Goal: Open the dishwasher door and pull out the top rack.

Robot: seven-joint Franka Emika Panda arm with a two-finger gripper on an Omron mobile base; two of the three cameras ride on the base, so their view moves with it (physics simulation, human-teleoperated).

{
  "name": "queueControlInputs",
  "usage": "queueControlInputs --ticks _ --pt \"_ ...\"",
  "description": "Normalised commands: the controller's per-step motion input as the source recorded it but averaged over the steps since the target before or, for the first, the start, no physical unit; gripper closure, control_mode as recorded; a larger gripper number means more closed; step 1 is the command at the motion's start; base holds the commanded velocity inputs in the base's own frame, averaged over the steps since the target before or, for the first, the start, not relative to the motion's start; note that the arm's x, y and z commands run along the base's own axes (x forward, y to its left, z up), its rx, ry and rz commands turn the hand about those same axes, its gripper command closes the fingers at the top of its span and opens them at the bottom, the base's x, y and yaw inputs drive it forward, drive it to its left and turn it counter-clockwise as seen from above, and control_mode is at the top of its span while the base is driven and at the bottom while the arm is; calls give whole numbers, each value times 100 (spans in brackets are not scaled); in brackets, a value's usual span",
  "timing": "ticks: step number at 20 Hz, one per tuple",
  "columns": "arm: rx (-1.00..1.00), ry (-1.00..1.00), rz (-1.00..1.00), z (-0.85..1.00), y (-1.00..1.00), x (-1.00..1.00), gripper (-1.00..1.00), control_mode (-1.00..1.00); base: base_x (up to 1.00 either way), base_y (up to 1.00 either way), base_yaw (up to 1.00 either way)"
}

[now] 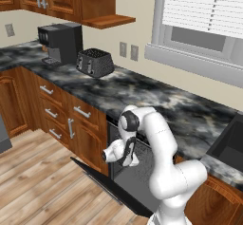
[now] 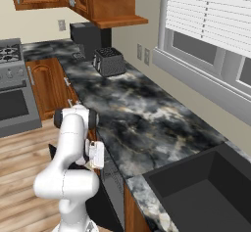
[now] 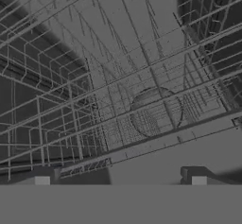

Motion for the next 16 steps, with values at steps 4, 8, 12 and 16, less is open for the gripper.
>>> queueControlInputs --ticks 4,8,12,16 --pt "0 -1 -34 -11 0 51 -100 -100 0 0 0" --pt "-4 -19 -23 -12 0 11 -100 -100 0 0 0" --pt "-8 -29 -16 -41 0 1 -100 -100 0 0 0" --pt "-8 -26 -13 -39 -2 25 -100 -100 0 0 0"
